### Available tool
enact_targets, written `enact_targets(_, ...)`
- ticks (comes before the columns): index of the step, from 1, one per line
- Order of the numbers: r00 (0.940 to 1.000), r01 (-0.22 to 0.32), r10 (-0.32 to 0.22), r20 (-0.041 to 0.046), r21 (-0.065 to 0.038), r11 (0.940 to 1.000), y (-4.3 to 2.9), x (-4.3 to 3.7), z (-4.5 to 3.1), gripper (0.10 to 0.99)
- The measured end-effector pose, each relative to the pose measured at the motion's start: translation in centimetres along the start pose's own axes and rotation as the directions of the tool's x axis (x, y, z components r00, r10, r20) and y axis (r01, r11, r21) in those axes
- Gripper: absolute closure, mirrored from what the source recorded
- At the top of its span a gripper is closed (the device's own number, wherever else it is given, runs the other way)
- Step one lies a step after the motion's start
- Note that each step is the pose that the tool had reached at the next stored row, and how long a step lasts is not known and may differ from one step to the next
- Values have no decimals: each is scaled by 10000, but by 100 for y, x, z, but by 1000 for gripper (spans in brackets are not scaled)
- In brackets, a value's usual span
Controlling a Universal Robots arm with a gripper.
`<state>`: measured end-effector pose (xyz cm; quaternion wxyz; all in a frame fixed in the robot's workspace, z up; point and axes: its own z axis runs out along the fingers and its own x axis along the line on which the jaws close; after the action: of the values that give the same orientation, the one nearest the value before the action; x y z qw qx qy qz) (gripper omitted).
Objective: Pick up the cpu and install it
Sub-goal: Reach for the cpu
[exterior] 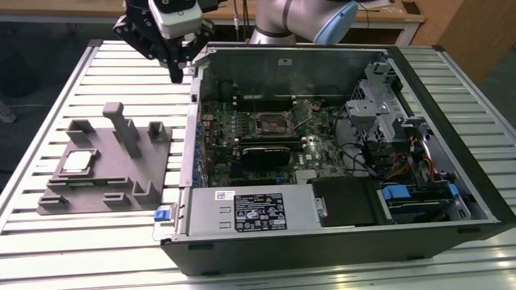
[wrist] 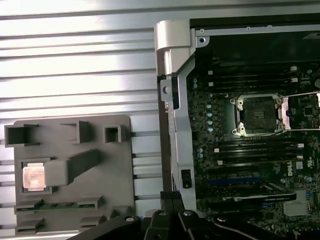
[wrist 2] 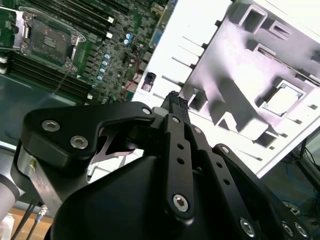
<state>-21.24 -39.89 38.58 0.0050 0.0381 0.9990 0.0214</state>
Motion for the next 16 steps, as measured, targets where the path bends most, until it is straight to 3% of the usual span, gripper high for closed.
enact_targets(16,9998,-7,7,-175,12,10000,-20,236,37,980)
